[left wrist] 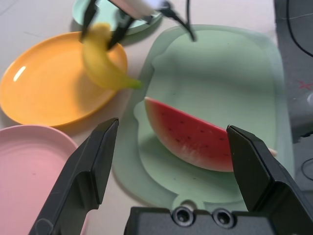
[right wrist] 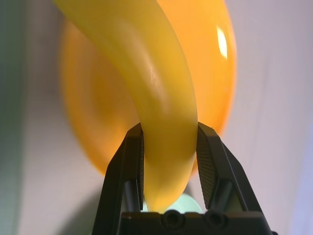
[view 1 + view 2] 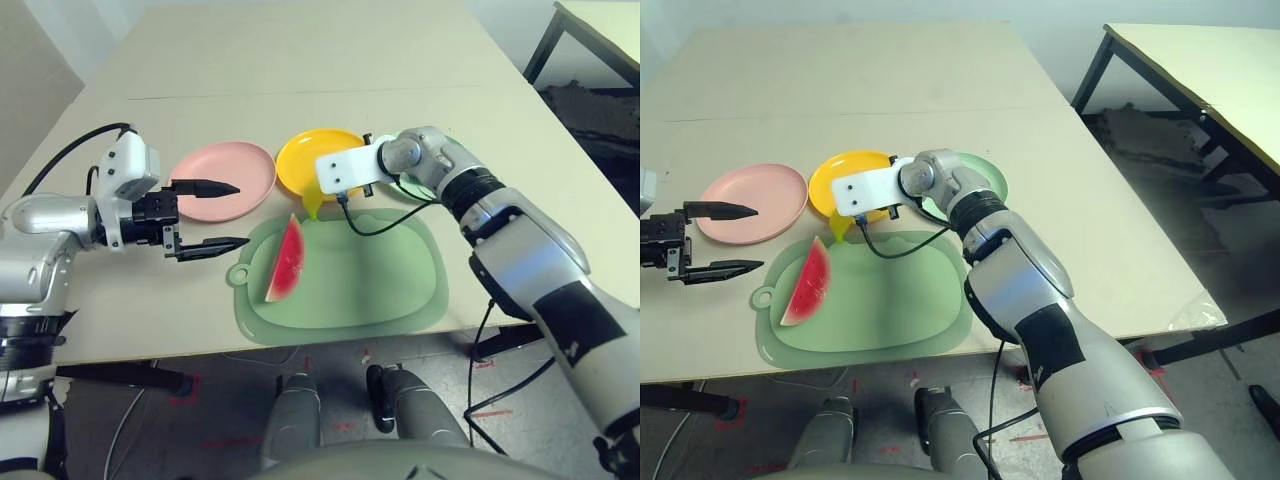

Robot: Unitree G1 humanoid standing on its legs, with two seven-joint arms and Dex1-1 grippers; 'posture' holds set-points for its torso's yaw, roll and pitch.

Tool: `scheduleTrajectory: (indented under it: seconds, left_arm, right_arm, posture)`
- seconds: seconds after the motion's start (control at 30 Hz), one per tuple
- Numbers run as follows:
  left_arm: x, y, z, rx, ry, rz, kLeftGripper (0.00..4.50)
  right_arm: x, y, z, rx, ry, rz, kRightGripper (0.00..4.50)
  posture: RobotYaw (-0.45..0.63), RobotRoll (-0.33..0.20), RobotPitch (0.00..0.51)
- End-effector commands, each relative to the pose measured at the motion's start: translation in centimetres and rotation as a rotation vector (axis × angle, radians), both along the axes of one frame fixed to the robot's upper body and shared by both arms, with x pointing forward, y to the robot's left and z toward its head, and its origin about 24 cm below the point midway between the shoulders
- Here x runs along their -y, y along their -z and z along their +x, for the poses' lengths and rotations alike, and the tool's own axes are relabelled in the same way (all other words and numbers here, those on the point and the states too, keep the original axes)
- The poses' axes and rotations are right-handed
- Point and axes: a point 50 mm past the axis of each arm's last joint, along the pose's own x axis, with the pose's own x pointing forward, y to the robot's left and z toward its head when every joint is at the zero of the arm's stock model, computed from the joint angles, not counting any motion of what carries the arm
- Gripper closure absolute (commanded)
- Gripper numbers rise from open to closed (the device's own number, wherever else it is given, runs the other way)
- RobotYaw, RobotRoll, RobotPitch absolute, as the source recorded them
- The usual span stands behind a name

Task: Place the fruits into color-matched plates.

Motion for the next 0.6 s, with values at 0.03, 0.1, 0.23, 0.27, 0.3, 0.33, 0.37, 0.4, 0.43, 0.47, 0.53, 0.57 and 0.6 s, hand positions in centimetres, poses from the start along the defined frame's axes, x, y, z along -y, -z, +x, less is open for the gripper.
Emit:
scheduleTrajectory:
  seconds: [0.03,0.1,0.23,0.27,0.3,0.33,0.37,0.4,0.43,0.47,0.53,0.57,0.6]
  left_arm:
    - [-0.1,-0.2,-0.4,0.004,0.003,0.014,0.00]
    - [0.0,-0.1,-0.3,0.002,0.002,0.017,0.00]
    - [0.1,-0.4,0.0,0.022,0.009,0.009,0.00]
    - [0.2,-0.5,0.1,0.029,0.011,0.007,0.00]
    - [0.2,-0.6,0.2,0.035,0.013,0.007,0.00]
    - [0.2,-0.6,0.2,0.037,0.014,0.007,0.00]
    - [0.2,-0.6,0.3,0.040,0.017,0.008,0.00]
    - [0.2,-0.6,0.3,0.042,0.019,0.009,0.00]
    - [0.3,-0.6,0.4,0.044,0.022,0.011,0.00]
    - [0.3,-0.6,0.5,0.046,0.026,0.012,0.00]
    - [0.4,-0.6,0.7,0.051,0.026,0.016,0.00]
    - [0.4,-0.5,0.9,0.052,0.010,0.025,0.00]
    - [0.3,-0.5,1.1,0.054,-0.011,0.034,0.00]
  right_arm:
    - [-0.1,-0.2,0.3,0.006,0.056,0.032,3.02]
    - [0.0,0.1,0.2,-0.003,0.057,0.019,3.02]
    - [-0.1,0.7,0.0,-0.027,0.036,0.002,2.02]
    - [-0.1,0.7,0.0,-0.029,0.034,0.004,1.75]
    - [-0.1,0.6,0.0,-0.030,0.032,0.007,1.38]
    - [0.0,0.6,0.0,-0.031,0.031,0.009,0.99]
    - [0.0,0.5,0.0,-0.028,0.028,0.009,0.58]
    - [0.0,0.4,0.0,-0.027,0.025,0.009,0.27]
    - [0.1,0.3,0.0,-0.026,0.023,0.010,0.02]
    - [0.1,0.1,0.0,-0.023,0.020,0.010,0.02]
    - [0.3,-0.3,0.1,-0.022,0.010,0.009,0.02]
    - [0.4,-0.6,0.1,-0.023,0.005,0.009,0.02]
    - [0.5,-0.8,0.1,-0.024,-0.003,0.009,0.02]
  posture:
    - [0.11,0.000,0.140]
    - [0.11,0.000,0.141]
    - [0.11,0.000,0.144]
    - [0.11,0.000,0.144]
    - [0.10,0.000,0.144]
    - [0.10,0.000,0.143]
    - [0.10,0.000,0.143]
    - [0.09,0.000,0.142]
    - [0.09,0.000,0.141]
    - [0.09,0.000,0.142]
    - [0.09,0.000,0.141]
    - [0.08,0.000,0.140]
    - [0.08,0.000,0.139]
